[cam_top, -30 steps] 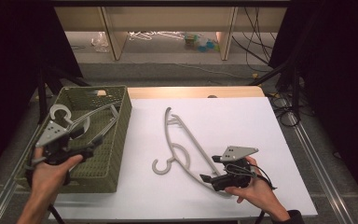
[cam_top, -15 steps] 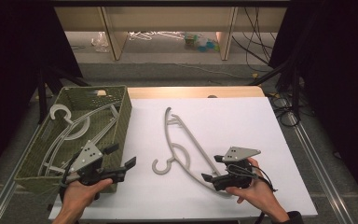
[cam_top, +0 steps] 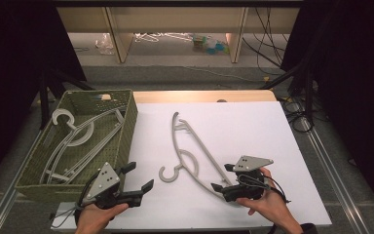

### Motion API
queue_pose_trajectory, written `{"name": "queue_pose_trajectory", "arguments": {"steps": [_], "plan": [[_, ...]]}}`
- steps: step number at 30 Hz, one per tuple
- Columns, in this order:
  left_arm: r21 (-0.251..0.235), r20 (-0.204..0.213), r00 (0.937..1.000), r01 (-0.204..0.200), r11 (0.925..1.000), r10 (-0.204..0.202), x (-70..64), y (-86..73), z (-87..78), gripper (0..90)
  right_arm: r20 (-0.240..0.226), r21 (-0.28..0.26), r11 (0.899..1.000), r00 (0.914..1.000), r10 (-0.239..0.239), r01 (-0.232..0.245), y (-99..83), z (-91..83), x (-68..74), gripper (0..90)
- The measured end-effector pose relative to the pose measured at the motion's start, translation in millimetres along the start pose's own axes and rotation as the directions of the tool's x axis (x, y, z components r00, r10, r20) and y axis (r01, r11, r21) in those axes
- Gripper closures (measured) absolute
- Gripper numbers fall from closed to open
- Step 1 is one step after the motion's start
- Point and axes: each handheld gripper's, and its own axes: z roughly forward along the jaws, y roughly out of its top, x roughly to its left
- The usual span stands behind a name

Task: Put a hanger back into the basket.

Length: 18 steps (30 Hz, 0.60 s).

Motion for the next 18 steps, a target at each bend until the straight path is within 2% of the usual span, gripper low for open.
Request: {"name": "queue_pose_trajectory", "arguments": {"steps": [1, 2, 3, 4, 7, 8, 12, 15, 16, 18], "plan": [[0.010, -0.003, 0.9999, 0.010, 0.9999, -0.010, -1.2, -1.8, -0.2, 18.3, -0.006, 0.005, 1.000, 1.0000, 0.002, -0.002, 0.3, 0.8, 0.5, 21.2], [0.015, -0.003, 0.9999, -0.011, 0.9998, 0.011, -0.5, -2.8, -0.4, 18.3, -0.001, 0.007, 1.000, 1.0000, 0.004, -0.004, 0.3, 2.3, 1.1, 21.2], [0.012, -0.001, 1.0000, -0.002, 0.9999, 0.002, -1.4, -4.3, 0.3, 18.3, -0.005, 0.004, 1.000, 1.0000, 0.003, -0.003, 0.4, 4.0, 1.4, 21.1], [0.019, 0.000, 0.9998, -0.017, 0.9997, 0.017, -1.1, -4.4, 0.3, 18.3, 0.002, 0.004, 1.000, 1.0000, -0.001, 0.001, 0.5, 5.1, 1.9, 20.9], [0.013, 0.005, 0.9997, -0.026, 0.9996, 0.026, -0.9, -4.6, 0.7, 18.3, 0.001, 0.018, 1.000, 1.0000, -0.008, 0.008, 0.2, 10.6, 5.0, 20.8], [0.015, 0.003, 1.0000, -0.004, 0.9999, 0.004, -2.7, -5.3, 0.4, 18.3, 0.000, 0.030, 0.999, 0.9999, -0.014, 0.014, 0.2, 12.7, 6.5, 20.8], [0.017, 0.007, 1.0000, -0.002, 0.9999, 0.002, -4.4, -5.7, 0.7, 18.3, 0.004, 0.054, 0.998, 0.9994, -0.033, 0.033, 0.5, 21.7, 12.3, 21.1], [0.014, 0.033, 0.9993, -0.019, 0.9997, 0.018, -4.1, -6.6, 0.5, 17.9, -0.003, 0.092, 0.994, 0.9983, -0.058, 0.058, 2.4, 30.9, 15.5, 25.0], [0.011, 0.042, 0.9991, 0.004, 0.9999, -0.004, -5.3, -7.0, 0.5, 17.1, -0.005, 0.110, 0.992, 0.9976, -0.068, 0.069, 3.7, 35.4, 15.7, 26.3], [0.007, 0.041, 0.9991, 0.003, 1.0000, -0.003, -6.2, -6.5, 0.3, 16.8, 0.003, 0.154, 0.986, 0.9978, -0.067, 0.065, 5.3, 46.0, 15.8, 27.9]]}}
